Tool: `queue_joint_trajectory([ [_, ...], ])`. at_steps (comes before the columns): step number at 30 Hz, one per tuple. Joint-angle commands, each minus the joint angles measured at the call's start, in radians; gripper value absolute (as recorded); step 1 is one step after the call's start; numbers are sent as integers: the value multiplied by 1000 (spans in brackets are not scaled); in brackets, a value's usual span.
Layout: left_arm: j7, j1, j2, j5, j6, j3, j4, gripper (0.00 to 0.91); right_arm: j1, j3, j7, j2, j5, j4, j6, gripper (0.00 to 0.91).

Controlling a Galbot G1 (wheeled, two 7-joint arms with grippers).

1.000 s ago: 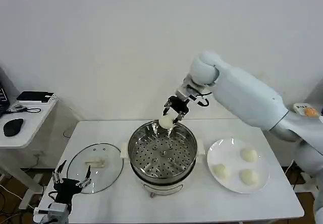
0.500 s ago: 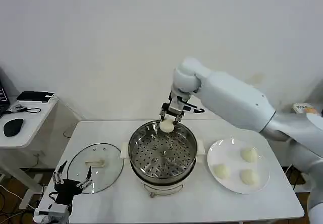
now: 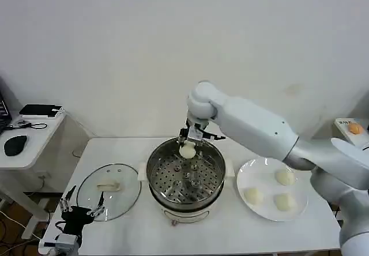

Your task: Take steamed baozi put them in steamer then cover it.

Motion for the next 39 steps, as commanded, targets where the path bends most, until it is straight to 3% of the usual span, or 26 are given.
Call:
queue_joint_trajectory([
  [1, 0, 0, 1, 1, 0, 1, 4, 907, -28, 0, 27, 12, -40, -8, 3, 524],
  [11, -1, -8, 8, -1, -1, 1, 27, 907, -41, 3, 76, 35, -56, -62, 12, 524],
  [12, -1, -9, 8, -1, -1, 1, 29, 907, -42, 4, 75, 37, -56, -65, 13, 836],
  [13, -1, -9, 8, -1, -1, 2, 29, 907, -41, 4, 74, 37, -55, -67, 12, 907],
  [24, 0, -9, 8, -2, -1, 2, 32, 907, -23, -2, 63, 6, -26, -26, -31, 907],
  [27, 0, -7, 6, -1, -1, 4, 27, 907, -9, -1, 90, -33, 8, 24, -63, 907],
  [31, 0, -4, 4, -2, -2, 4, 24, 907, 35, 11, 77, -112, 70, 119, -98, 907],
  [36, 2, -2, -7, -4, -1, 5, 11, 907, 87, 47, 80, -201, 270, 179, -179, 907],
  [39, 4, 3, -12, -11, 0, 1, -5, 907, 123, 54, 112, -292, 438, 214, -279, 907],
])
